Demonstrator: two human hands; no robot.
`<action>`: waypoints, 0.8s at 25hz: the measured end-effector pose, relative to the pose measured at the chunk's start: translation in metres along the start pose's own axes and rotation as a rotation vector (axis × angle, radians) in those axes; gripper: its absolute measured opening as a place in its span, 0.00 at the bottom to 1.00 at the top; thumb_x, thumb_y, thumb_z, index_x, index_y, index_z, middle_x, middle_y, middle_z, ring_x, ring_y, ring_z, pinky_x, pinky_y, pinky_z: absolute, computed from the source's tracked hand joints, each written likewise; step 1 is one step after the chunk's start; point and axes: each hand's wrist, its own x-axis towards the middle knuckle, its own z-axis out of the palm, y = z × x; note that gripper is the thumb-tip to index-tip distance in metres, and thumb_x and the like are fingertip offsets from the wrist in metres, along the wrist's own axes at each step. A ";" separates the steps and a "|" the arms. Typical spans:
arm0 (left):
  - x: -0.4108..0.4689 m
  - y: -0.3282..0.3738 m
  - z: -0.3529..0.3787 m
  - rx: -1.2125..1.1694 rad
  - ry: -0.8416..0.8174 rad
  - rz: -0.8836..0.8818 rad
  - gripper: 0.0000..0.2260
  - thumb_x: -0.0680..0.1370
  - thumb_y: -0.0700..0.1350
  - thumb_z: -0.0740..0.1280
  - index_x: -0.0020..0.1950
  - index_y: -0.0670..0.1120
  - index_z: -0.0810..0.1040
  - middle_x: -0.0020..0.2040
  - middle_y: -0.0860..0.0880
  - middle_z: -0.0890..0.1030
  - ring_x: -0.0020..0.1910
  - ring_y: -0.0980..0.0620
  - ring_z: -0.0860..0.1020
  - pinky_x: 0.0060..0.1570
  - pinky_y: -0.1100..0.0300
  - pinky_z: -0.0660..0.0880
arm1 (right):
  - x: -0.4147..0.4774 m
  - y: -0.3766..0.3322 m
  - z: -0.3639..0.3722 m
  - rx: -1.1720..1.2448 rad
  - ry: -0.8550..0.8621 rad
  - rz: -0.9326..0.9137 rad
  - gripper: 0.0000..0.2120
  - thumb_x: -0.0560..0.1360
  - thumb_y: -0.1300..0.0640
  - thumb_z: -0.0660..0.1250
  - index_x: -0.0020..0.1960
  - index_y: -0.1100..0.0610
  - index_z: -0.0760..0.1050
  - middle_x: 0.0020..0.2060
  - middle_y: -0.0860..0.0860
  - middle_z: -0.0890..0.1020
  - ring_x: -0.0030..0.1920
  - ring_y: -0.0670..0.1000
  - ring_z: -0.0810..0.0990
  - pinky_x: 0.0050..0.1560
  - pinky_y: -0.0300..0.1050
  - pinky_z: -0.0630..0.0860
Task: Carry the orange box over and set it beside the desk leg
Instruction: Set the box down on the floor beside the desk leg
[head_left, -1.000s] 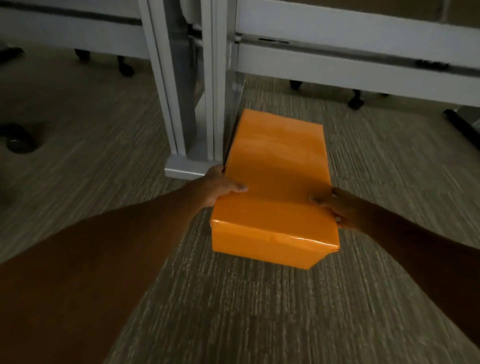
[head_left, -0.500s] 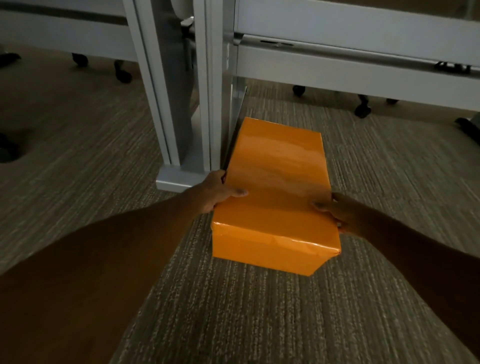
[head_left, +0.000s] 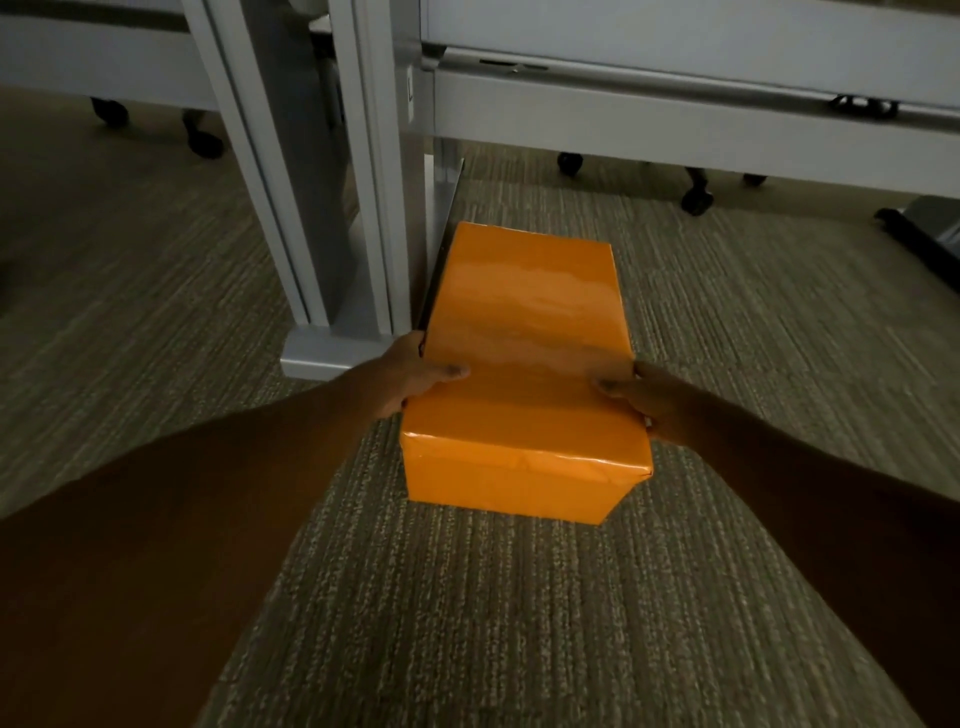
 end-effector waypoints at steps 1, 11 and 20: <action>-0.002 0.003 0.000 0.045 -0.019 0.002 0.31 0.72 0.45 0.73 0.71 0.47 0.64 0.66 0.45 0.74 0.44 0.52 0.75 0.35 0.58 0.72 | -0.001 -0.001 0.003 -0.002 0.028 -0.010 0.25 0.75 0.59 0.69 0.70 0.58 0.67 0.65 0.60 0.76 0.62 0.61 0.76 0.61 0.62 0.74; -0.016 0.025 -0.001 1.202 0.262 0.374 0.37 0.74 0.72 0.48 0.76 0.53 0.51 0.77 0.43 0.58 0.73 0.36 0.59 0.68 0.29 0.49 | -0.031 -0.029 0.034 -1.102 0.420 -0.509 0.42 0.72 0.29 0.57 0.75 0.55 0.56 0.74 0.58 0.65 0.73 0.62 0.62 0.70 0.62 0.63; -0.051 0.056 -0.015 1.326 0.416 0.482 0.46 0.64 0.80 0.36 0.77 0.58 0.42 0.79 0.46 0.46 0.77 0.39 0.44 0.62 0.36 0.25 | -0.071 -0.063 0.061 -1.167 0.492 -0.504 0.55 0.59 0.17 0.38 0.78 0.47 0.40 0.79 0.52 0.43 0.78 0.58 0.41 0.74 0.66 0.41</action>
